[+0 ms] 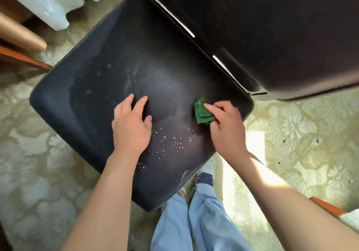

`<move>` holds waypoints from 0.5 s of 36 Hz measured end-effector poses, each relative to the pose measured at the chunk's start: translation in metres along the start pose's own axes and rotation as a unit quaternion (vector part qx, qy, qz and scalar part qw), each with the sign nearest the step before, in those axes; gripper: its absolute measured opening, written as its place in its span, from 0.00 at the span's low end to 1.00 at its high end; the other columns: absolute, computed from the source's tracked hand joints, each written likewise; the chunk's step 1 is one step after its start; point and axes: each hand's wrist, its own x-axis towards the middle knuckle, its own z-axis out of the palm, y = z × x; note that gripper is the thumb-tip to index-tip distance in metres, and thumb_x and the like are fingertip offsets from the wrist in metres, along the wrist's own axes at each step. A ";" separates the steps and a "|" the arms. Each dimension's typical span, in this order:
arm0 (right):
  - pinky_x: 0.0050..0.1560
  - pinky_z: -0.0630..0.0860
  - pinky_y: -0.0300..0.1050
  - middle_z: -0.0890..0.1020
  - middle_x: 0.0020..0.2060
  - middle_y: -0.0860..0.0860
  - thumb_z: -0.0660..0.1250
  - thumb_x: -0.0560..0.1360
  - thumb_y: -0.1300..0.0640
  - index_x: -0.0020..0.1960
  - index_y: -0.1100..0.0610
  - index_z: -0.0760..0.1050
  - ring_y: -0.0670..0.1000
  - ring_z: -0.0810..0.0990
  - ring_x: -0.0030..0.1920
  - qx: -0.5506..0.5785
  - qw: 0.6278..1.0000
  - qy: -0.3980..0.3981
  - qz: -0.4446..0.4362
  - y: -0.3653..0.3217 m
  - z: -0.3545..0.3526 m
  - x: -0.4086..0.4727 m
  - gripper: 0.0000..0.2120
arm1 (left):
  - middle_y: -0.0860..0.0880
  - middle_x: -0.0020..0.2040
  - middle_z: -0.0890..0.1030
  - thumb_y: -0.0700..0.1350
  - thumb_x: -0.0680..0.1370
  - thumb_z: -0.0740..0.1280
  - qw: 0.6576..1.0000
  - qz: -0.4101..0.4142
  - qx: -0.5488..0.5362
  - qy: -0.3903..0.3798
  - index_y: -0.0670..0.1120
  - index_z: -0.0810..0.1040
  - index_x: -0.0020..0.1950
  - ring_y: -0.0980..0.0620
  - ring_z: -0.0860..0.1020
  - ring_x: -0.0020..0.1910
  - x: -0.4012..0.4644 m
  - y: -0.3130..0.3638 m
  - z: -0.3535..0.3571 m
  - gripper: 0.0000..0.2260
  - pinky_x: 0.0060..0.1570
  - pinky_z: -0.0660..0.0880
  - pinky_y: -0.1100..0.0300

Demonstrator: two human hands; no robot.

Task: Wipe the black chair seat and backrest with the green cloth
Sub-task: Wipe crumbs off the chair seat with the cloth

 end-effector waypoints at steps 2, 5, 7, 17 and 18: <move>0.52 0.72 0.46 0.74 0.60 0.49 0.59 0.72 0.67 0.66 0.51 0.76 0.56 0.71 0.57 -0.013 0.999 0.022 0.037 0.005 -0.005 0.011 0.25 | 0.49 0.79 0.63 0.45 0.81 0.65 0.998 -0.053 -0.012 0.027 0.54 0.69 0.76 0.45 0.58 0.77 -0.009 -0.008 -0.002 0.22 0.68 0.65 0.40; 0.51 0.74 0.49 0.74 0.60 0.49 0.60 0.73 0.67 0.66 0.51 0.76 0.56 0.70 0.55 -0.039 0.999 0.010 0.037 0.002 0.001 0.019 0.25 | 0.50 0.81 0.57 0.45 0.82 0.63 0.990 -0.138 0.002 0.042 0.57 0.68 0.76 0.45 0.54 0.78 -0.026 -0.024 -0.001 0.22 0.69 0.62 0.34; 0.48 0.75 0.50 0.73 0.59 0.49 0.61 0.73 0.66 0.66 0.50 0.76 0.56 0.70 0.54 -0.062 0.997 0.011 0.036 -0.005 0.009 0.021 0.24 | 0.51 0.82 0.52 0.46 0.82 0.62 0.981 -0.191 -0.013 0.032 0.60 0.66 0.76 0.44 0.51 0.79 -0.036 -0.034 0.001 0.22 0.69 0.59 0.30; 0.37 0.76 0.49 0.74 0.54 0.45 0.61 0.74 0.62 0.60 0.46 0.79 0.55 0.69 0.53 -0.075 0.976 -0.144 -0.148 -0.070 0.072 -0.031 0.19 | 0.53 0.83 0.47 0.47 0.83 0.59 0.981 -0.184 -0.056 -0.002 0.62 0.62 0.78 0.46 0.47 0.80 -0.049 -0.053 0.005 0.24 0.69 0.64 0.33; 0.38 0.76 0.50 0.75 0.55 0.45 0.61 0.74 0.62 0.60 0.45 0.79 0.54 0.69 0.53 -0.068 0.974 -0.152 -0.153 -0.069 0.070 -0.034 0.20 | 0.53 0.83 0.47 0.47 0.83 0.59 0.982 -0.181 -0.052 -0.002 0.62 0.62 0.78 0.46 0.48 0.80 -0.050 -0.054 0.006 0.24 0.68 0.64 0.33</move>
